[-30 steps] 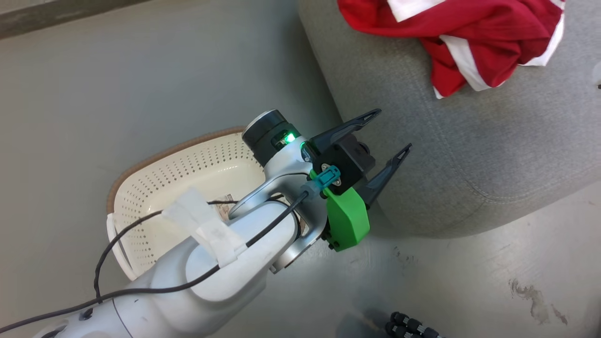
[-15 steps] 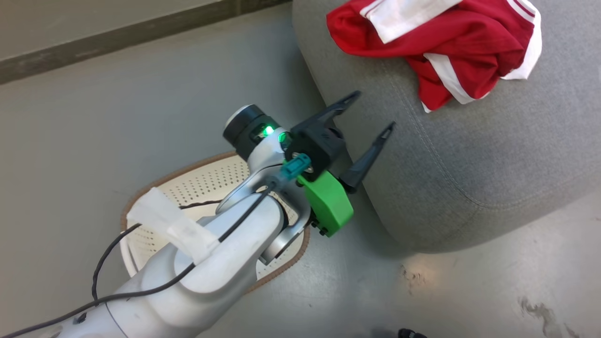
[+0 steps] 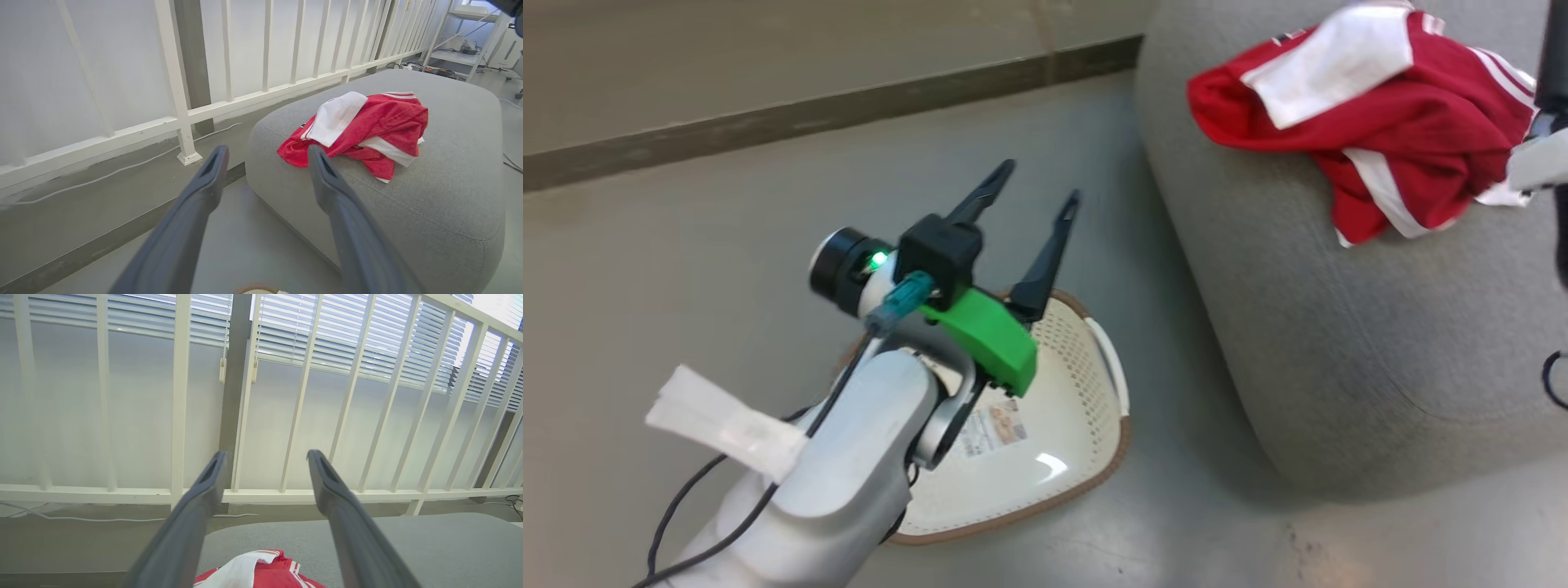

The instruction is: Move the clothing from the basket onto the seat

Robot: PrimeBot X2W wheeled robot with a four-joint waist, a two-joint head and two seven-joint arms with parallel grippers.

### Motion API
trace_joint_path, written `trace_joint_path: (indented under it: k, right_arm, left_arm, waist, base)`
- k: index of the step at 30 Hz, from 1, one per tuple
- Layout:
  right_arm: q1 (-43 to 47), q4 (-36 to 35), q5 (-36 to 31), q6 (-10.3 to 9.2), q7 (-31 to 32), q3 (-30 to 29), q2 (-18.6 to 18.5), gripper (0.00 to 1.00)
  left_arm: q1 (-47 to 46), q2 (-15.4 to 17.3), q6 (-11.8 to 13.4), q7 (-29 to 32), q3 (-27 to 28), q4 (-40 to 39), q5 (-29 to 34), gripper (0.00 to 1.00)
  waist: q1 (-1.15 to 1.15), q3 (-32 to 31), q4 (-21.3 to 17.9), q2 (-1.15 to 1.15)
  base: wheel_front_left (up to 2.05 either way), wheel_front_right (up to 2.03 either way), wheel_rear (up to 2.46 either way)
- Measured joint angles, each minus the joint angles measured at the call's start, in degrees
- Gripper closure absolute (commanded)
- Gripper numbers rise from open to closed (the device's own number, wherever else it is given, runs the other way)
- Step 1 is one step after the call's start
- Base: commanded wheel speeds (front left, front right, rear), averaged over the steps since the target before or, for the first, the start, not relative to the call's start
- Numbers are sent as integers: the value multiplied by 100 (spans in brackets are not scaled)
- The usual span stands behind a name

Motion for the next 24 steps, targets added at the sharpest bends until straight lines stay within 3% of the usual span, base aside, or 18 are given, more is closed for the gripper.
trace_joint_path:
  k: [15, 24]
  right_arm:
    - [816, -235, 51, 41, 0, 328, 678, 0]
    - [1631, -250, 163, -119, 0, 396, 1063, 0]
  left_arm:
    - [909, 356, 151, -274, 817, 349, -234, 0]
    - [1579, 664, 194, -361, 1692, 445, -245, 0]
  waist:
    - [0, -726, 1051, 0]
    - [0, -1220, 1441, 0]
  base:
    - [0, 0, 0]
    - [0, 0, 0]
